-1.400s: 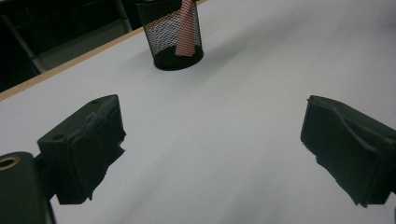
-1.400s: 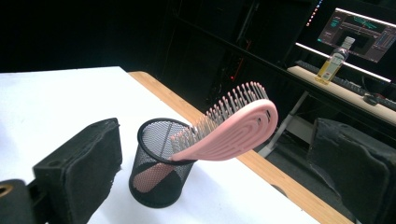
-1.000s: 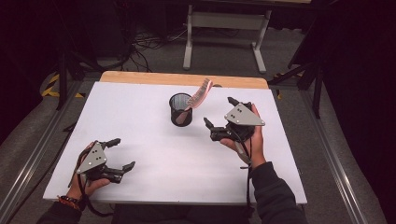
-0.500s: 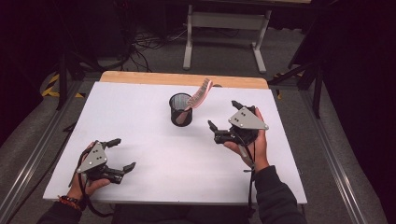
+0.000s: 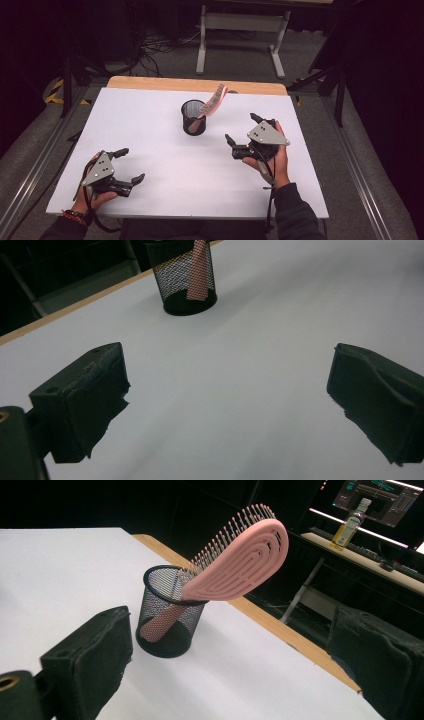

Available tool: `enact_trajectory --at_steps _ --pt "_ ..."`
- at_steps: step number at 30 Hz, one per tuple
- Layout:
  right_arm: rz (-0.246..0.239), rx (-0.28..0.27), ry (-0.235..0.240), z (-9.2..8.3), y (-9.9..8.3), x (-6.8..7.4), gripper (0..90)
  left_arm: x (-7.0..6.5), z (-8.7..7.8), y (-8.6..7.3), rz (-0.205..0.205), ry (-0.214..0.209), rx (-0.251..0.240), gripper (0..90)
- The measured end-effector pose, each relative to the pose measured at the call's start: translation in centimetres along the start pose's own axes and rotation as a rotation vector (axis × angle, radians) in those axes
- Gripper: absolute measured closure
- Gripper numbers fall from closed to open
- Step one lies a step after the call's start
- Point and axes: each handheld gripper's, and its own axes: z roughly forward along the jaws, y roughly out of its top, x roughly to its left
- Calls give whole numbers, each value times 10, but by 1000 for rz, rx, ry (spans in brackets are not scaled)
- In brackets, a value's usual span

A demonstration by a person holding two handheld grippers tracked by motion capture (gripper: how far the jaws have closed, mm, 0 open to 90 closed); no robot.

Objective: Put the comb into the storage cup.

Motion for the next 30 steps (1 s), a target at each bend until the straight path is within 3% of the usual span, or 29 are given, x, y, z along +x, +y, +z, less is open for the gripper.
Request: enact_trajectory --at_steps 30 --pt "-11 32 19 -23 -37 3 48 -2 3 -1 -4 -3 8 41"
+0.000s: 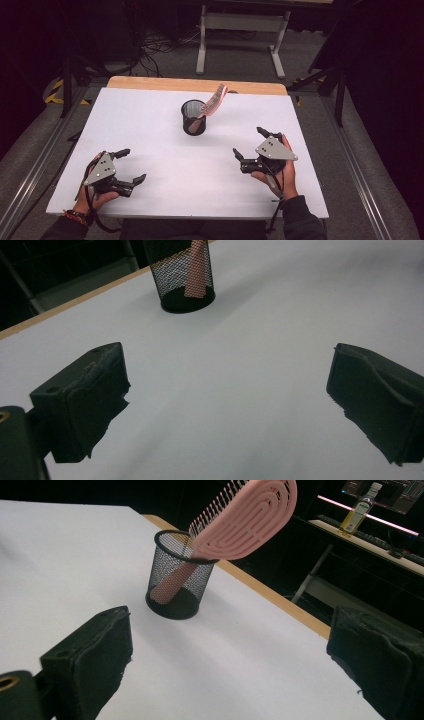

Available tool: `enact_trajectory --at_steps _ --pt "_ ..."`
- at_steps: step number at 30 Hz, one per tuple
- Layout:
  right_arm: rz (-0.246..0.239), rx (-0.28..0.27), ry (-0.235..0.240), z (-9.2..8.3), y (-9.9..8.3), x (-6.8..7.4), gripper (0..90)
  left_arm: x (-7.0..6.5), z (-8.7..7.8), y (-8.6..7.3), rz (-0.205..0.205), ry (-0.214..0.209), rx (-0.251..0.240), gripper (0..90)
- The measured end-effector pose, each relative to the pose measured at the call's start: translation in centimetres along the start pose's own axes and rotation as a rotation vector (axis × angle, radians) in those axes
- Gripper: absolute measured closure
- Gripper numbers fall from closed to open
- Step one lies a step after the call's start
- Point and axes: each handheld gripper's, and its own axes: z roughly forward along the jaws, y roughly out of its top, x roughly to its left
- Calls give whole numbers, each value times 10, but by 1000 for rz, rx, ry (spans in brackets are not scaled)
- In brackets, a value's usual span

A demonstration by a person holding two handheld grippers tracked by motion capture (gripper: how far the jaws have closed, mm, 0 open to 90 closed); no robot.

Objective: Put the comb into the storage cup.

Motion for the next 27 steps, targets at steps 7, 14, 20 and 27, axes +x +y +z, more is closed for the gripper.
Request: enact_trajectory --at_steps 7,14,20,27 --pt "-20 21 7 -3 -11 4 49 0 0 0 -6 -3 -1 41" --pt "2 26 34 -9 -23 7 44 0 1 0 -7 0 2 41" --pt "31 36 36 -12 -38 11 44 -1 2 0 -8 0 5 42" --pt "71 31 29 -20 -57 12 44 -1 2 0 -7 0 8 44"
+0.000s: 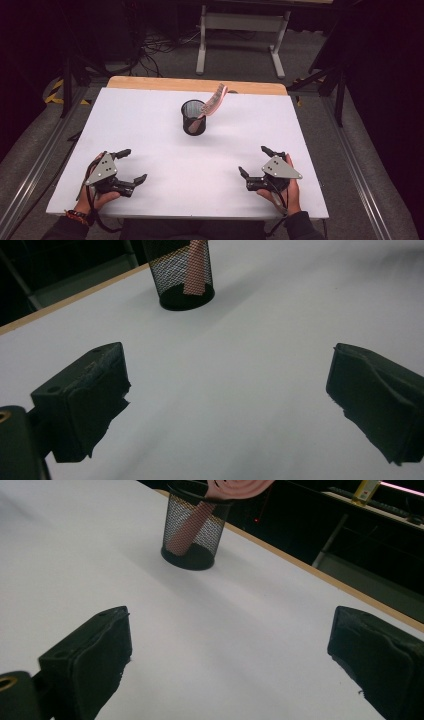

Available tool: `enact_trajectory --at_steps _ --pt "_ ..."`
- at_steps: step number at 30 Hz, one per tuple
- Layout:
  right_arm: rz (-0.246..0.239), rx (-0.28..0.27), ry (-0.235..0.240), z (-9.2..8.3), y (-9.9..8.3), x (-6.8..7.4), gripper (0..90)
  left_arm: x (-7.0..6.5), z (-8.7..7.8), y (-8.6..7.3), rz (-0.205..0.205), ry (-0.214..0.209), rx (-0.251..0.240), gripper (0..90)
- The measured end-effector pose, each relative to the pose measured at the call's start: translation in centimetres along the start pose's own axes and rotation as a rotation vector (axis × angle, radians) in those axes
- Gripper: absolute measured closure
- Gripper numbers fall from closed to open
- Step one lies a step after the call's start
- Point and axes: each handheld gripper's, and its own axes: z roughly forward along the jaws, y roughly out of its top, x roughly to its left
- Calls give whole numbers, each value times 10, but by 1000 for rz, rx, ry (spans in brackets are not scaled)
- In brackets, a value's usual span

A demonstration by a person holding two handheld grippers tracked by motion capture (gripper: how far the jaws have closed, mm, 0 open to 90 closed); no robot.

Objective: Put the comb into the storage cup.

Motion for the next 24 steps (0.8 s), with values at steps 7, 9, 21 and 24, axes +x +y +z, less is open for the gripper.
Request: enact_trajectory --at_steps 7,9,21,24 --pt "37 -5 -33 -11 -17 -7 42 0 0 0 0 -9 -3 43" --pt "64 -10 -33 -13 -21 -9 42 0 -1 1 1 -9 -7 43" --pt "17 -15 -68 -17 -24 -7 41 -3 -1 2 8 12 -7 43" --pt "4 -7 -67 -15 -22 -6 44 -4 0 1 22 6 5 40"
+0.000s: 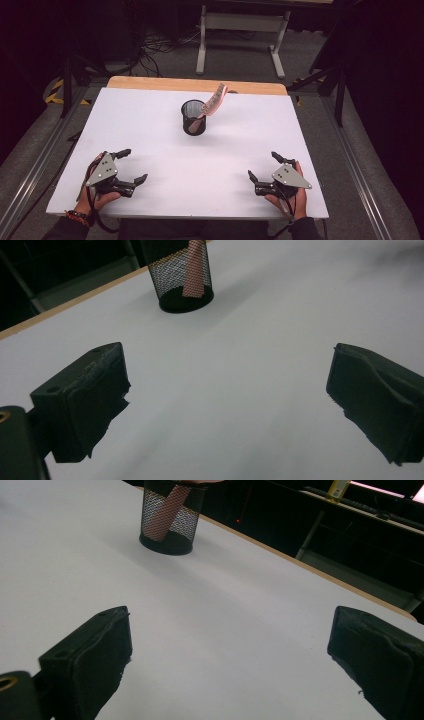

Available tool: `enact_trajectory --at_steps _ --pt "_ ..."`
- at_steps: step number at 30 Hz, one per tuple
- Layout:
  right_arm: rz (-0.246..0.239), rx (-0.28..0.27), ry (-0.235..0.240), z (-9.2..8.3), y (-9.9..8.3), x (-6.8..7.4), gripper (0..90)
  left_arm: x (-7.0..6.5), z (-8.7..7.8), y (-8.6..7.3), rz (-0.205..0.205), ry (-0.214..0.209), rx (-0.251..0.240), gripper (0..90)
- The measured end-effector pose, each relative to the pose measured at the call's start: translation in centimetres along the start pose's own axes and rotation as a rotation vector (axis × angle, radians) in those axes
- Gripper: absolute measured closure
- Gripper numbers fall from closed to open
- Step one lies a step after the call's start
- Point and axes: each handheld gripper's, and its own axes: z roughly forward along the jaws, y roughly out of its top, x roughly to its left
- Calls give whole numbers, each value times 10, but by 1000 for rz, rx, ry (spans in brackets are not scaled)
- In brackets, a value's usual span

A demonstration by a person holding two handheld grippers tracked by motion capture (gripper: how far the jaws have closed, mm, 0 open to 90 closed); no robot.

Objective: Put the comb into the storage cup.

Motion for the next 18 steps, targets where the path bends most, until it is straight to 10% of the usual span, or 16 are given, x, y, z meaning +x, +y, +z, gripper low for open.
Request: enact_trajectory --at_steps 18 --pt "6 -17 -27 -1 3 2 50 0 -4 1 -7 3 -13 42"
